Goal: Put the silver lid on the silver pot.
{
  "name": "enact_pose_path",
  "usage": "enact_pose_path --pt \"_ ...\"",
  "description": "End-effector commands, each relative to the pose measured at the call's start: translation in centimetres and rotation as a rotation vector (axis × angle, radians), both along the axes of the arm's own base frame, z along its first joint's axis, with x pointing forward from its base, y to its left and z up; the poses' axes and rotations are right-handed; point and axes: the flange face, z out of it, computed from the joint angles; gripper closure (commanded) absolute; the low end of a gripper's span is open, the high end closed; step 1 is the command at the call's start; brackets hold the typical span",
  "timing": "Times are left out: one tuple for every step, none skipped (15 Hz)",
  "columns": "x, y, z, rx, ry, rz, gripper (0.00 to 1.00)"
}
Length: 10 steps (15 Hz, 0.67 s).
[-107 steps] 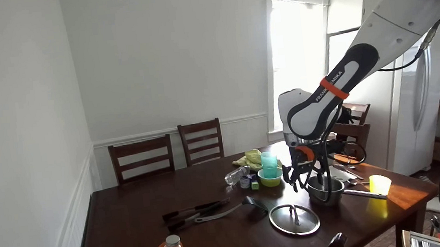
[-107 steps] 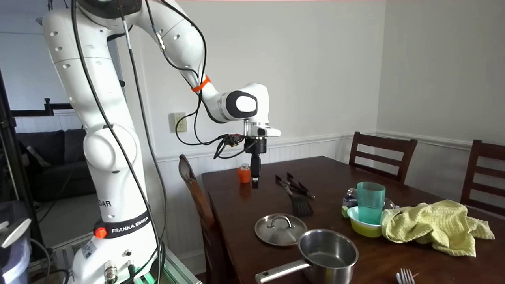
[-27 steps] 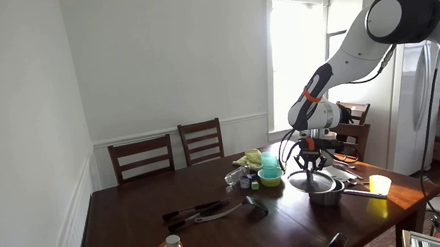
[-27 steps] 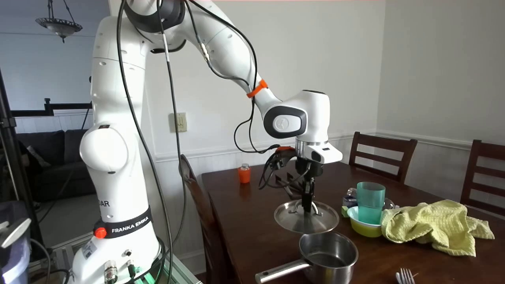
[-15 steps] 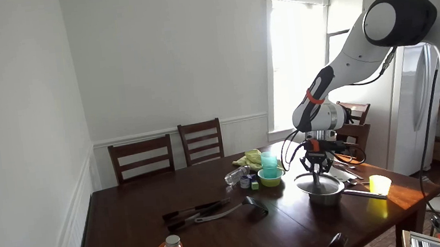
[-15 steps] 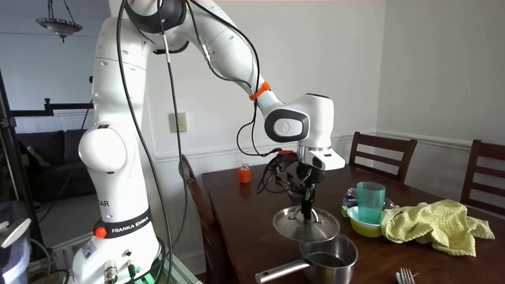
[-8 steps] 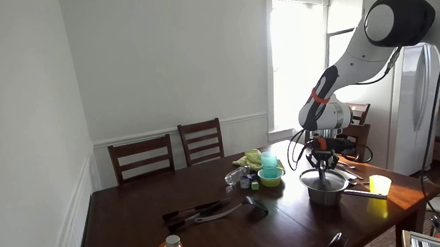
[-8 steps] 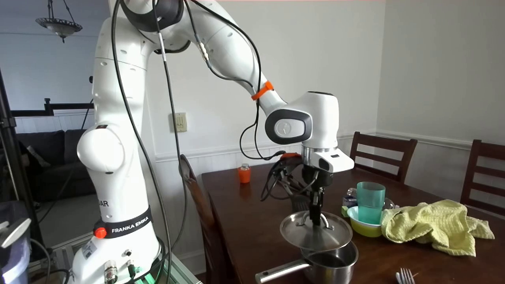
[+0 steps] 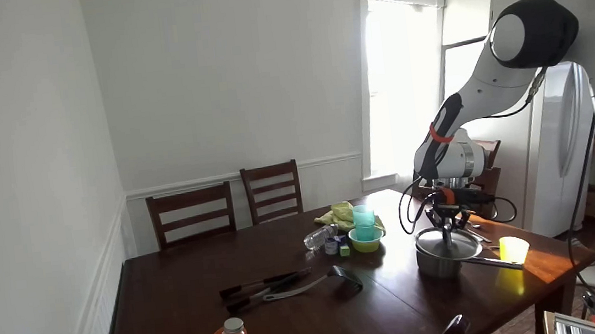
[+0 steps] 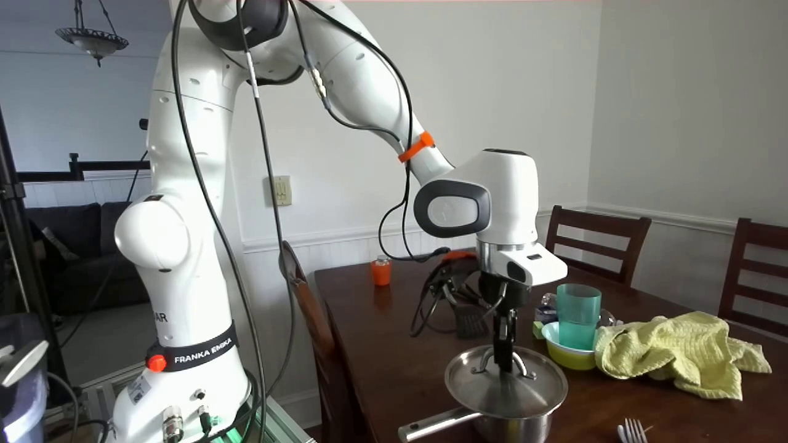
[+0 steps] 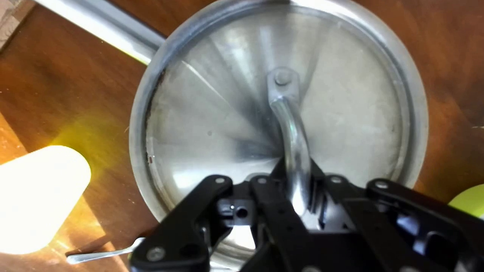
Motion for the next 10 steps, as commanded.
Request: enact_pose_path --pt "-0.4 -0.6 -0.6 -0.002 -0.032 -0.002 0.98" --pt "-0.3 -0.6 -0.8 0.001 -0.037 -0.005 0.98" --pt "-0.2 -0.6 -1.0 0.002 -0.048 -0.013 0.98" --pt "-0.1 -0.7 -1.1 0.007 -0.058 -0.018 0.98" --pt "0.1 -0.6 -1.2 0.015 -0.069 -0.024 0.98" --pt "0.3 -0.5 -1.3 0.026 -0.077 -0.030 0.98" --pt "0.4 -0.4 -1.4 0.034 -0.086 -0.035 0.98" --pt "0.6 -0.4 -1.6 0.037 -0.091 -0.037 0.98" --pt "0.6 -0.4 -1.7 0.039 -0.095 -0.039 0.98" --pt "0.7 -0.5 -1.9 0.035 -0.093 -0.041 0.98"
